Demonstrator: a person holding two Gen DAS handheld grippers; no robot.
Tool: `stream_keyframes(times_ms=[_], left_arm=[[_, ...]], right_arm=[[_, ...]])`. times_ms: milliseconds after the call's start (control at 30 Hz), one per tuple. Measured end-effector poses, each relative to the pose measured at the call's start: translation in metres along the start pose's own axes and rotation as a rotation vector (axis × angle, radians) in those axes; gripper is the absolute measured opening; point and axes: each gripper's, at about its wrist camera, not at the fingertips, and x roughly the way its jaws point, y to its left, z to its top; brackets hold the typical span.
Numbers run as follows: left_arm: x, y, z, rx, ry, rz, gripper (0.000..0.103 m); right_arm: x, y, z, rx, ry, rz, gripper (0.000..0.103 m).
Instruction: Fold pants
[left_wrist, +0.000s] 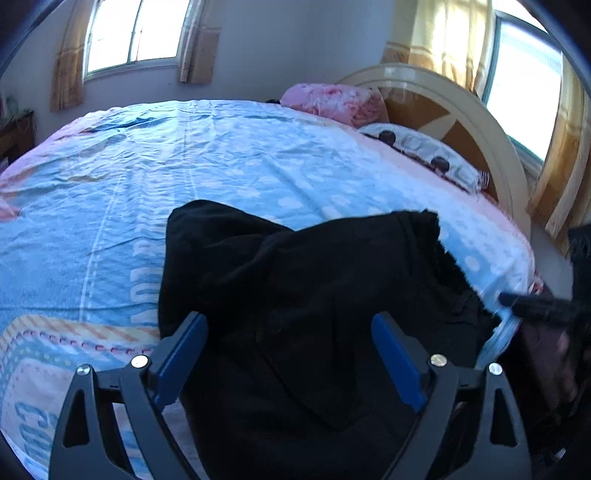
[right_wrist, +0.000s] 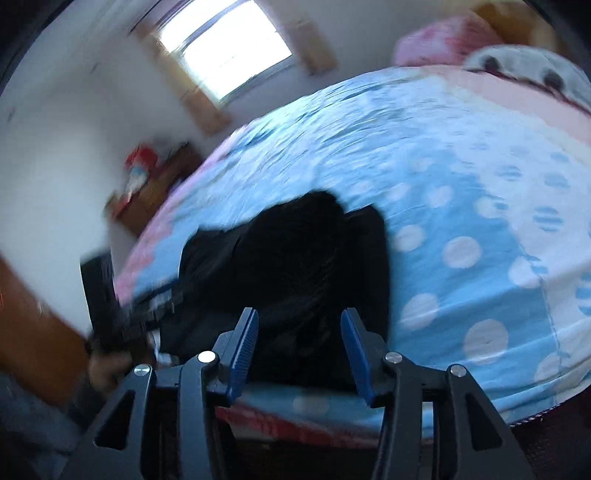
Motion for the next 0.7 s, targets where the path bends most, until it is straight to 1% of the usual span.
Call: stream_keyframes(times_ms=[67, 100, 133, 200, 300, 367, 467, 500, 533, 567, 600, 633, 667, 700], left_arm=[[0.001, 0.001, -0.001, -0.007, 0.001, -0.001, 0.094], [0.002, 0.002, -0.002, -0.005, 0.009, 0.010, 0.094], [0.004, 0.004, -0.003, -0.008, 0.017, 0.024, 0.094], [0.003, 0.007, -0.005, -0.024, 0.013, 0.011, 0.094], [0.004, 0.008, -0.004, -0.025, 0.014, 0.008, 0.094], [0.006, 0.007, -0.005, -0.023, 0.016, 0.008, 0.094], [0.008, 0.006, -0.006, -0.027, 0.020, 0.005, 0.094], [0.008, 0.007, -0.006, -0.026, 0.022, 0.007, 0.094], [0.007, 0.008, -0.006, -0.028, 0.023, 0.004, 0.094], [0.007, 0.010, -0.006, -0.032, 0.022, 0.000, 0.094], [0.008, 0.011, -0.006, -0.038, 0.023, -0.003, 0.094], [0.009, 0.012, -0.006, -0.043, 0.026, -0.006, 0.094], [0.009, 0.011, -0.007, -0.045, 0.026, -0.008, 0.094], [0.009, 0.011, -0.007, -0.045, 0.025, -0.009, 0.094]], right_arm=[[0.009, 0.010, -0.003, -0.051, 0.026, -0.015, 0.049], [0.015, 0.013, -0.003, -0.059, 0.033, -0.019, 0.049], [0.022, 0.012, -0.003, -0.054, 0.051, -0.012, 0.049], [0.036, 0.007, -0.001, -0.027, 0.101, 0.001, 0.049], [0.042, -0.002, 0.004, -0.006, 0.109, -0.032, 0.049], [0.048, -0.008, 0.012, 0.023, 0.112, 0.006, 0.049], [0.062, -0.020, 0.022, 0.098, 0.113, 0.088, 0.049], [0.065, -0.022, 0.025, 0.120, 0.121, 0.129, 0.049], [0.064, -0.023, 0.027, 0.136, 0.118, 0.182, 0.043], [0.062, -0.023, 0.029, 0.141, 0.110, 0.202, 0.032], [0.059, -0.025, 0.030, 0.157, 0.108, 0.237, 0.029], [0.055, -0.027, 0.032, 0.183, 0.110, 0.287, 0.020], [0.049, -0.031, 0.035, 0.235, 0.100, 0.351, 0.014], [0.046, -0.032, 0.036, 0.262, 0.098, 0.377, 0.014]])
